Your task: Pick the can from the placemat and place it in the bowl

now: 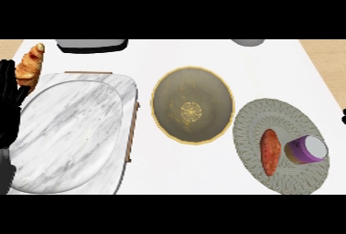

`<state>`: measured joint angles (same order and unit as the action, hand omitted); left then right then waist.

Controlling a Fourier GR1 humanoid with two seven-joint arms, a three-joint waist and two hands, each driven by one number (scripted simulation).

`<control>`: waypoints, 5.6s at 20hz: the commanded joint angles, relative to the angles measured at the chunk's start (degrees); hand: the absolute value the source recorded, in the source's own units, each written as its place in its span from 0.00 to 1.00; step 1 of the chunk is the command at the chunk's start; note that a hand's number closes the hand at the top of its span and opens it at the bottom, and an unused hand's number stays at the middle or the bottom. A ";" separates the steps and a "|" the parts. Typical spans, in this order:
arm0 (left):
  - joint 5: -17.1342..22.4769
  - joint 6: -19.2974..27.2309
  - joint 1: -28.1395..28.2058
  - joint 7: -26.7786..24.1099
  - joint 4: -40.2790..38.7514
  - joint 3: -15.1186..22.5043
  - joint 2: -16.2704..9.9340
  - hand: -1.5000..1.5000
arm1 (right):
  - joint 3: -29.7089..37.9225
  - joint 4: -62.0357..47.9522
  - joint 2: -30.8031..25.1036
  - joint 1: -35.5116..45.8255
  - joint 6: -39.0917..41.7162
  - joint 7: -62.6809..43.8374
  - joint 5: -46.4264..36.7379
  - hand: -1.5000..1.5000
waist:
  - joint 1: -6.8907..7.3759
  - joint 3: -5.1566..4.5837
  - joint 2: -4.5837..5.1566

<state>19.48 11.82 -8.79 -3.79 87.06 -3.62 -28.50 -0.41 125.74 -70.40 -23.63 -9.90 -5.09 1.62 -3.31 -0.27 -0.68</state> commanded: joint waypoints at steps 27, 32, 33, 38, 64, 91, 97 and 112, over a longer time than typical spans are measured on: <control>-4.83 -4.59 -6.06 0.28 -5.15 -2.68 4.66 0.50 | 4.90 -14.69 16.22 2.43 30.53 -0.31 -19.21 0.00 | 2.94 0.27 0.69; -4.68 -5.98 -3.94 -0.17 -4.04 -4.10 5.20 0.50 | -0.76 -18.08 22.90 6.53 28.40 -0.36 -27.38 0.00 | 3.24 0.28 0.69; -5.49 -6.34 -4.47 -0.48 -4.57 -3.21 5.70 0.50 | -0.15 -23.98 22.75 8.45 28.59 3.73 -28.28 0.00 | 3.32 0.29 0.74; -6.00 -6.60 -4.09 2.98 -0.20 -4.65 5.46 0.50 | 2.92 -24.44 24.96 10.22 31.98 8.40 -28.82 0.00 | 3.22 0.28 0.63; -9.57 -9.35 -3.80 3.41 0.63 -8.18 9.31 0.50 | 1.42 -44.26 40.39 21.03 30.95 10.95 -50.18 0.00 | 3.51 0.29 0.71; -11.15 -13.07 -10.74 2.57 -0.68 -2.59 13.61 0.50 | 0.37 -65.65 24.56 52.68 28.18 48.38 -56.25 1.00 | 14.97 0.86 4.78; -11.68 -12.14 -12.83 3.43 -1.26 -2.95 13.23 0.50 | 4.57 -74.85 23.33 62.11 24.73 56.14 -53.50 1.00 | 14.52 0.91 4.61; -12.42 -10.45 -12.36 3.46 -3.14 -3.84 13.62 0.50 | 4.87 -88.54 23.67 78.67 40.15 72.35 -35.83 1.00 | 11.47 0.44 2.87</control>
<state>7.22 0.88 -21.48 -0.08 84.32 -7.03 -14.94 4.47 40.81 -46.90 51.35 16.91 56.33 -38.48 8.94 0.29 2.65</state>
